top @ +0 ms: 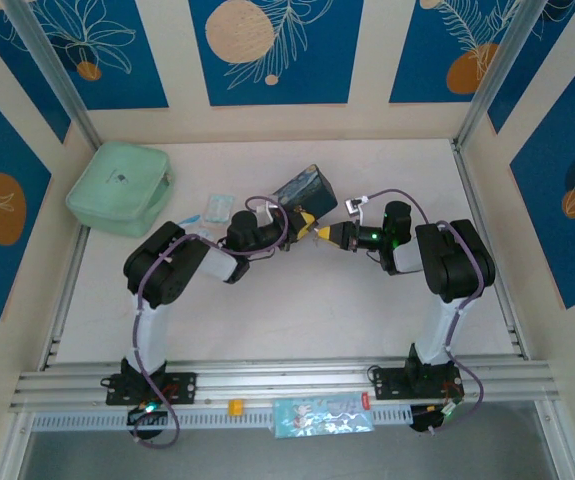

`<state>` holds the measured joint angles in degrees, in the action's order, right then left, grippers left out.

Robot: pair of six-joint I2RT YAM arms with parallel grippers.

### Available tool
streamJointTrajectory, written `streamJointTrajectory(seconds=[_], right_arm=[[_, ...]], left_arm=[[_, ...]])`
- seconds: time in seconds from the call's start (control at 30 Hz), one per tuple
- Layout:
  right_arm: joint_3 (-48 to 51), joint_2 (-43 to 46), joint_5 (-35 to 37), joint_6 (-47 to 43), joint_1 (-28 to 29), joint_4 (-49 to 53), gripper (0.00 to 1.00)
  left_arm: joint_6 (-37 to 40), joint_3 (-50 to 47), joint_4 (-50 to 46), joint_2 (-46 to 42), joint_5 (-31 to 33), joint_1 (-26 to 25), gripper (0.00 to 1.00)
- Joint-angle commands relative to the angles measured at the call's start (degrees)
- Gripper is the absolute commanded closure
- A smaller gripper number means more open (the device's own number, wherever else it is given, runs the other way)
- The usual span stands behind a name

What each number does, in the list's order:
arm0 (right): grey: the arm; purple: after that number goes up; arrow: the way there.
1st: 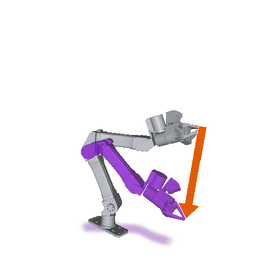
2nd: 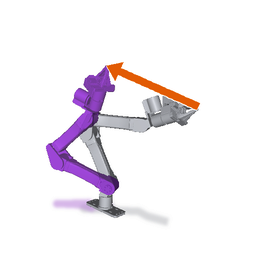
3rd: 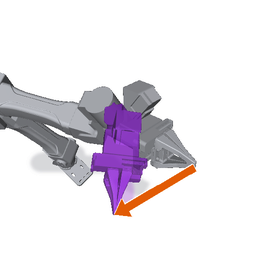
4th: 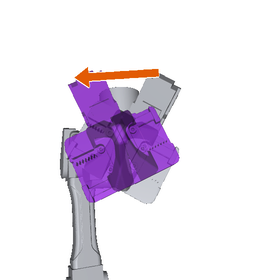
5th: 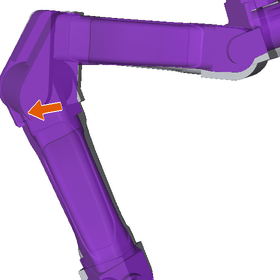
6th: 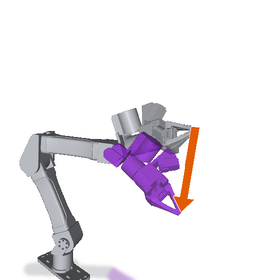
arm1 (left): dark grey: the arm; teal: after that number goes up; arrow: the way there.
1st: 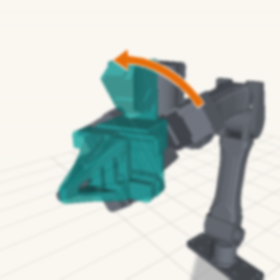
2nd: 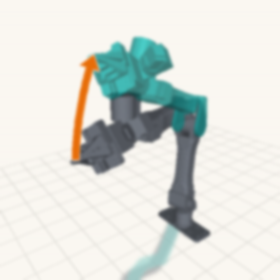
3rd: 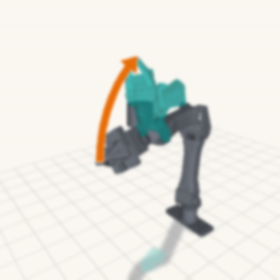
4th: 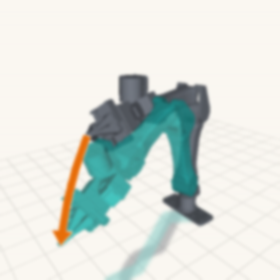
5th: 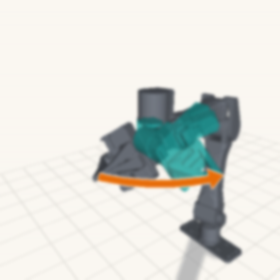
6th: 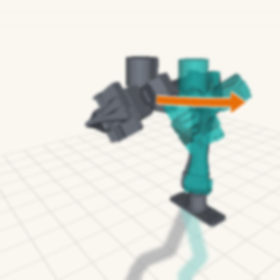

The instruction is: Unlock a padlock with a key

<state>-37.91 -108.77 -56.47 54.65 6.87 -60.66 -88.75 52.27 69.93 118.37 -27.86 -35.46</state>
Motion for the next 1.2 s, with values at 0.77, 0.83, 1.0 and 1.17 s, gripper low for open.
streamJointTrajectory(seconds=[0.77,0.83,1.0,1.17], right_arm=[[10.74,14.67,3.81,-9.04,-4.75,19.17,1.0],[10.69,16.84,4.4,-10.57,-4.33,22.62,1.0],[9.27,20.05,6.58,-12.64,-3.78,28.35,1.0],[7.83,23.27,11.6,-10.46,-2.57,29.99,0.72]], left_arm=[[1.98,0.72,-1.87,-7.3,4.43,3.13,1.0],[2.1,0.93,-1.74,-7.3,4.29,3.12,1.0],[-1.66,1.76,2.66,-4.71,3.27,2.86,1.0],[-1.08,1.31,3.6,-4.76,2.99,2.51,1.0]])
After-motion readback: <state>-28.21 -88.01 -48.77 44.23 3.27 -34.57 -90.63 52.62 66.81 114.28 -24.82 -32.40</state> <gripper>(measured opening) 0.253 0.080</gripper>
